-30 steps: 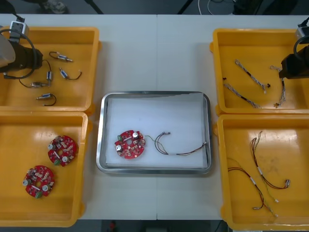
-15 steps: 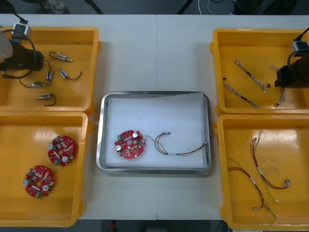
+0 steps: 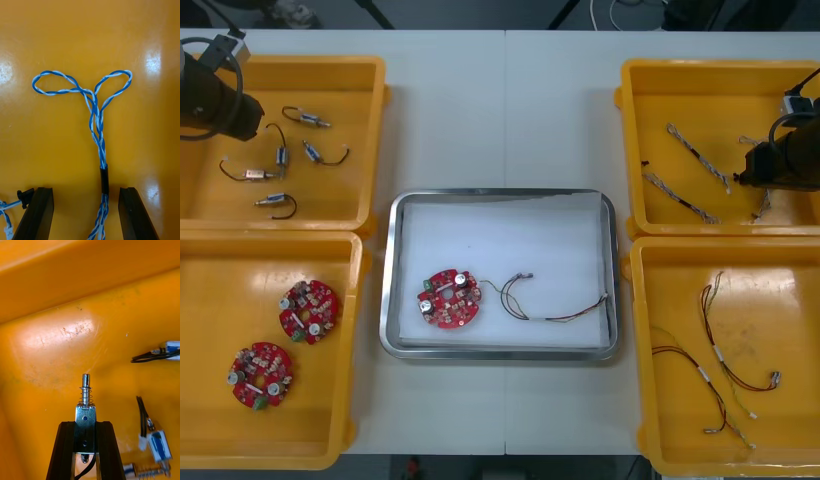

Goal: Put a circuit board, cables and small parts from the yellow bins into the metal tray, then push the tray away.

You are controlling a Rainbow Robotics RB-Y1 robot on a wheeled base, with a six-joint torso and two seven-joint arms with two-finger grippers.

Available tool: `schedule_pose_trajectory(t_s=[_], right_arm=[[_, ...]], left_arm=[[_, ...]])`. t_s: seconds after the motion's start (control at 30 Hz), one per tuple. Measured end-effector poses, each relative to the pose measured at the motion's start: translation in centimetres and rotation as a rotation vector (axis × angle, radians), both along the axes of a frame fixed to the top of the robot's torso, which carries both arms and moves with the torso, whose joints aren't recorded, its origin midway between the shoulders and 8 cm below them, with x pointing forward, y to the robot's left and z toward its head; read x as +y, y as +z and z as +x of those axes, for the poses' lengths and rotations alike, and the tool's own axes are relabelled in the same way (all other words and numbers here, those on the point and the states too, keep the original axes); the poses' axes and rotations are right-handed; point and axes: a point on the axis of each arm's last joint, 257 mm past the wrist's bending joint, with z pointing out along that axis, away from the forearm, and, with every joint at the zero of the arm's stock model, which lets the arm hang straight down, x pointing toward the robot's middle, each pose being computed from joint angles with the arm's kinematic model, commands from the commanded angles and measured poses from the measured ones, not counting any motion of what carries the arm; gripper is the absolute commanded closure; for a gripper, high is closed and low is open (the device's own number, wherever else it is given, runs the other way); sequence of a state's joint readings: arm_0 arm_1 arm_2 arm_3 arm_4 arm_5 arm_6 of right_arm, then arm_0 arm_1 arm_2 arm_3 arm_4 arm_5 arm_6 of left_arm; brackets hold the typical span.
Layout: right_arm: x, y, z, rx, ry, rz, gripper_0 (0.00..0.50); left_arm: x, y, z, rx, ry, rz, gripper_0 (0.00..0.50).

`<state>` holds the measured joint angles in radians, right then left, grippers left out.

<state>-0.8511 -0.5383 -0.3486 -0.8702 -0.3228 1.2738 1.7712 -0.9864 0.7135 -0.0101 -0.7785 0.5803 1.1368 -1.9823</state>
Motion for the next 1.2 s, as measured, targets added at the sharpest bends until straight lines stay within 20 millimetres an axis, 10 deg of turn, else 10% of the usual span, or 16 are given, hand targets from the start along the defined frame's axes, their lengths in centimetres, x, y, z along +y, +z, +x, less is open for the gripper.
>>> schedule_pose_trajectory(t_s=[0.27,0.37,0.4,0.93,1.2], right_arm=[[-0.1,-0.4,-0.8,0.034,-0.014,0.016,0.016],[-0.1,-0.4,-0.8,0.034,-0.029,0.026,0.442],[-0.1,-0.4,-0.8,0.034,-0.034,0.029,0.5],[-1.0,0.2,-2.3,0.081,-0.041,0.027,0.5],[0.1,5.1,-4.4,0.116,0.013,-0.006,0.5]], left_arm=[[-1.4,2.2,-2.0,0.066,0.009,-0.034,0.5],[-2.0,3.2,-3.0,0.093,0.01,-0.045,0.5],[-2.3,3.6,-3.2,0.097,0.006,-0.041,0.5],[-6.6,6.5,-8.3,0.132,0.098,-0.087,0.5],[-11.4,8.2,-11.2,0.144,0.041,-0.05,0.5]])
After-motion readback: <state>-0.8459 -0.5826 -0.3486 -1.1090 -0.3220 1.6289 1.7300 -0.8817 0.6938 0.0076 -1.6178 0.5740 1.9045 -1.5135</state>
